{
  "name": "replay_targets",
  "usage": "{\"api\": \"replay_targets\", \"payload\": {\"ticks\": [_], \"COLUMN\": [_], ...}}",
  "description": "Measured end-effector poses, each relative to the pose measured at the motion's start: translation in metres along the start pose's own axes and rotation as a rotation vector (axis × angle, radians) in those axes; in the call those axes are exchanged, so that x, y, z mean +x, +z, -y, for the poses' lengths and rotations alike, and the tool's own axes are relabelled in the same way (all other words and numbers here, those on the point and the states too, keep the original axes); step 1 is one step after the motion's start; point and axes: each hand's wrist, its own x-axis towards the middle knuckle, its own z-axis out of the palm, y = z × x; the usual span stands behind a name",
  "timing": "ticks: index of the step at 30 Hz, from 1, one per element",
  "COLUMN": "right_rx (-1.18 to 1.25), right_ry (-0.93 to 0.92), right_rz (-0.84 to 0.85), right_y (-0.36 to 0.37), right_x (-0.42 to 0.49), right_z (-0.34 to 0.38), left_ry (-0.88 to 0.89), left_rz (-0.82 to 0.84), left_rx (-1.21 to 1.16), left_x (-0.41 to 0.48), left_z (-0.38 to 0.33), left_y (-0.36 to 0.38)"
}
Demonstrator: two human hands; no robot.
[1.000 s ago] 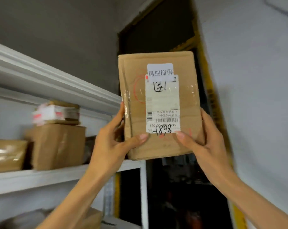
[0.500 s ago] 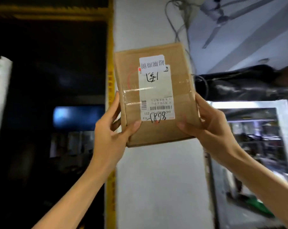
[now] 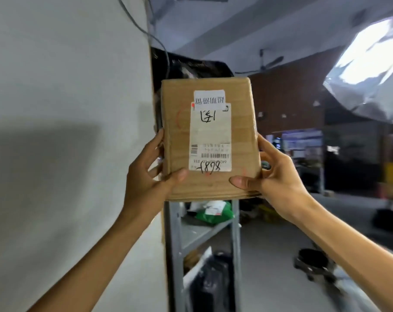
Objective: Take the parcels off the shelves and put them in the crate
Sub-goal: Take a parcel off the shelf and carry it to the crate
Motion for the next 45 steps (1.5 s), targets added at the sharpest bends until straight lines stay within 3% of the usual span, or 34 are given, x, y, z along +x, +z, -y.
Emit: {"api": "replay_targets", "payload": {"ticks": [7,13,24,34,45], "right_rx": [-0.184,-0.309,-0.322,-0.229,-0.157], "right_ry": [0.167,0.386,0.875,1.316,1.678], "right_rz": [-0.156,-0.27,-0.381,-0.569,-0.595], "right_y": [-0.032,-0.06,-0.104,-0.101,-0.091], "right_x": [-0.039,-0.106,-0.204,-0.291,-0.437], "right_z": [-0.078,-0.194,-0.421,-0.636,-0.863], "left_ry": [-0.327,-0.568,-0.956,-1.345,-1.678], "left_rz": [0.149,0.318,0.531,0.769,0.993], "left_rx": [-0.243,-0.315,-0.275,-0.267,-0.079], "left_x": [-0.03,-0.098,-0.231,-0.362,-0.566], "left_z": [0.109,0.222,0.422,0.632,0.827], "left_y": [0.069,0.137,0.25,0.327,0.382]}}
